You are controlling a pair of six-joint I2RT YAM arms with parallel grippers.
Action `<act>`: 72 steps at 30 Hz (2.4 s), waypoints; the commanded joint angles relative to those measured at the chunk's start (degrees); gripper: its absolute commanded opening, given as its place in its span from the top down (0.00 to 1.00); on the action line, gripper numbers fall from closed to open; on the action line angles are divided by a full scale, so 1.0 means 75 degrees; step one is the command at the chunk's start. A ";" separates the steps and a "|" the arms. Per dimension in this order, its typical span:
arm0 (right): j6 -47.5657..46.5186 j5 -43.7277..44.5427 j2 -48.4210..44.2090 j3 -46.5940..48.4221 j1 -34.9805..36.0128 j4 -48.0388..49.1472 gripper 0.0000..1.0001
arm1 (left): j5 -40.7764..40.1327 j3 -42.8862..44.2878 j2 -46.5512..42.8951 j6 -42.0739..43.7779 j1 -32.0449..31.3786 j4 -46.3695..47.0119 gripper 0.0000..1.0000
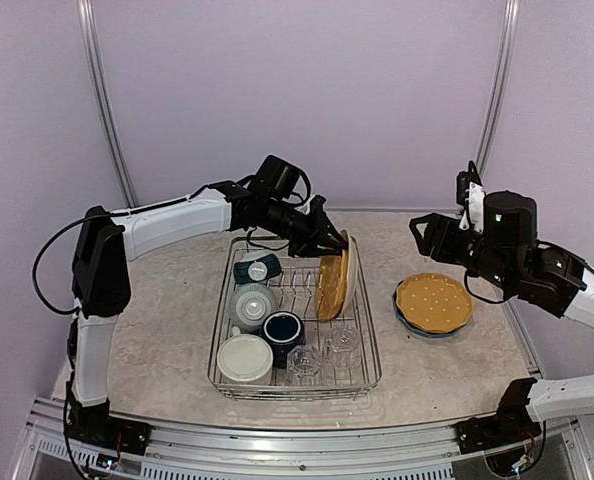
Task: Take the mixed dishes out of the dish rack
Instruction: Adjust the plate on the dish rack, then grab the plate from the dish rack.
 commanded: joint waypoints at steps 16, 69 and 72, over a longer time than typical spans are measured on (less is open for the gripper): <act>-0.0401 -0.1275 0.0910 0.0202 -0.0057 0.0276 0.26 | -0.0281 0.0458 0.0137 0.0351 -0.0037 -0.0702 1.00; 0.0370 0.2781 0.6459 0.2886 0.2509 -0.0048 0.71 | 0.0698 -0.1416 -0.2133 0.0178 0.0177 0.0749 1.00; 0.0421 0.2846 0.6307 0.2927 0.2538 -0.0078 0.80 | 0.0610 -0.1390 -0.2208 0.0215 0.0165 0.0660 1.00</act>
